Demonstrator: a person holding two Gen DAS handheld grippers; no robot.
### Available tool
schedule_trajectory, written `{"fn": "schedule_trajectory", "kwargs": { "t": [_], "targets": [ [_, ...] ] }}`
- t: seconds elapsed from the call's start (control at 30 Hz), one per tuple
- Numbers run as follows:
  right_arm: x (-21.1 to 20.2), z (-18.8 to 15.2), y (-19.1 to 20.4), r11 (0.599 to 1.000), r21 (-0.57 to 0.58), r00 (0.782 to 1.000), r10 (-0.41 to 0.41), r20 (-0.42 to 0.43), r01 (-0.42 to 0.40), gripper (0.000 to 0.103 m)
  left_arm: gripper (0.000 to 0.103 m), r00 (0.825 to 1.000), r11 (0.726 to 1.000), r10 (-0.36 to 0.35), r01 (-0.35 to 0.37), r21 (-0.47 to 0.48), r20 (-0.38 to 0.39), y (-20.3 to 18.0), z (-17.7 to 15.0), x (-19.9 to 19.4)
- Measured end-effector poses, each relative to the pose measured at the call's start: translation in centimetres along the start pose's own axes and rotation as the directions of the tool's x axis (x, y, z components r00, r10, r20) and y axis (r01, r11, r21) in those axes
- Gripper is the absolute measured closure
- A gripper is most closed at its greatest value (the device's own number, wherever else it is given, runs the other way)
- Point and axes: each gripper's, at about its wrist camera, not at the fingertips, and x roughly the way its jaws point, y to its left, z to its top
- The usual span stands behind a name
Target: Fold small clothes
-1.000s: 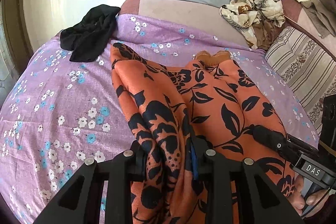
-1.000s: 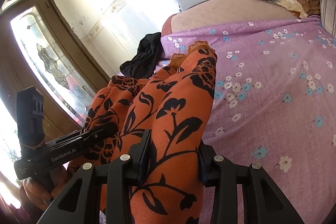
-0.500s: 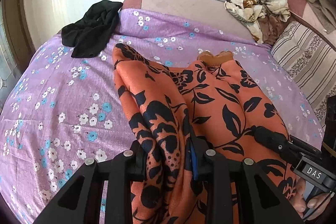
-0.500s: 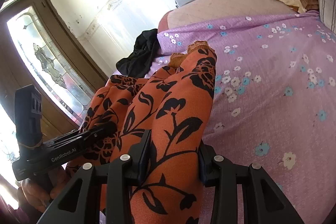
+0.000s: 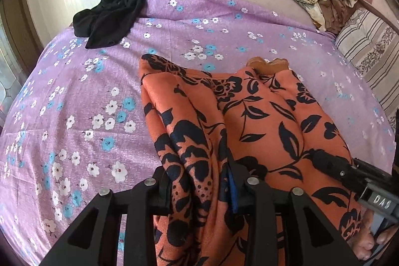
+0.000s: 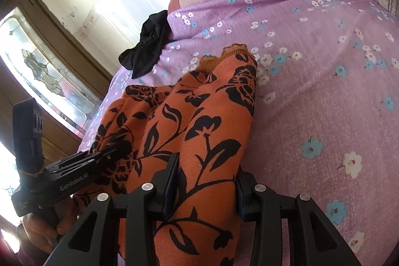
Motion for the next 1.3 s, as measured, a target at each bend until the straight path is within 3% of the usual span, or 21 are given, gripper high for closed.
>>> {"fn": "schedule_trajectory", "kwargs": {
  "t": [0.1, 0.23, 0.27, 0.4, 0.53, 0.67, 0.77, 0.87, 1.0, 1.1, 1.17, 1.3],
  "targets": [
    [0.2, 0.2, -0.9, 0.999, 0.049, 1.000, -0.012, -0.029, 0.013, 0.049, 0.053, 1.000, 0.999, 0.030, -0.030, 0.025, -0.002, -0.1, -0.1, 0.1],
    [-0.4, 0.6, -1.2, 0.998, 0.039, 0.999, -0.042, -0.022, 0.043, 0.047, 0.041, 0.997, 0.995, 0.079, -0.079, 0.055, 0.009, 0.1, -0.1, -0.1],
    [-0.8, 0.8, -1.0, 0.998, 0.023, 0.998, -0.062, -0.006, 0.062, 0.047, 0.036, 0.995, 0.994, 0.095, -0.096, 0.057, 0.016, 0.2, -0.1, -0.4],
    [-3.2, 1.5, 0.0, 0.986, -0.041, 0.981, -0.155, 0.120, 0.161, 0.047, 0.034, 0.986, 0.986, 0.150, -0.155, 0.066, 0.075, 0.9, 0.0, -2.0],
    [-4.3, 1.7, 2.2, 0.983, -0.112, 0.972, -0.118, 0.203, 0.143, 0.048, 0.034, 0.980, 0.980, 0.178, -0.184, 0.071, 0.083, 1.4, -0.1, -2.0],
    [-2.1, 1.2, 3.7, 0.979, -0.155, 0.987, -0.113, 0.119, 0.130, 0.058, 0.027, 0.974, 0.969, 0.219, -0.223, 0.109, 0.048, 1.1, -0.6, -0.2],
    [0.9, 0.5, 3.6, 0.965, -0.170, 0.979, -0.204, 0.002, 0.201, 0.057, 0.024, 0.971, 0.963, 0.235, -0.239, 0.124, 0.044, 1.1, -0.8, 0.3],
    [0.3, 0.7, 3.9, 0.962, -0.168, 0.976, -0.215, 0.013, 0.215, 0.058, 0.024, 0.978, 0.974, 0.210, -0.210, 0.083, 0.019, 1.8, -0.4, -0.5],
    [-3.0, 0.6, 4.9, 0.967, -0.128, 0.973, -0.209, 0.101, 0.221, 0.058, 0.024, 0.973, 0.975, 0.219, -0.221, 0.022, 0.072, 2.1, -0.1, -4.2],
    [-7.3, -0.4, 7.5, 0.953, -0.152, 0.941, -0.216, 0.262, 0.261, 0.057, 0.022, 0.966, 0.978, 0.210, -0.210, -0.014, 0.151, 1.7, -0.5, -8.6],
    [-9.8, -1.1, 8.5, 0.951, -0.162, 0.925, -0.201, 0.322, 0.263, 0.048, 0.016, 0.960, 0.980, 0.197, -0.197, -0.017, 0.201, 1.4, -0.8, -11.3],
    [-14.2, -2.0, 10.6, 0.953, -0.175, 0.910, -0.168, 0.378, 0.249, 0.047, 0.010, 0.917, 0.975, 0.215, -0.223, -0.016, 0.336, 0.7, -1.4, -17.7]
  ]
}}
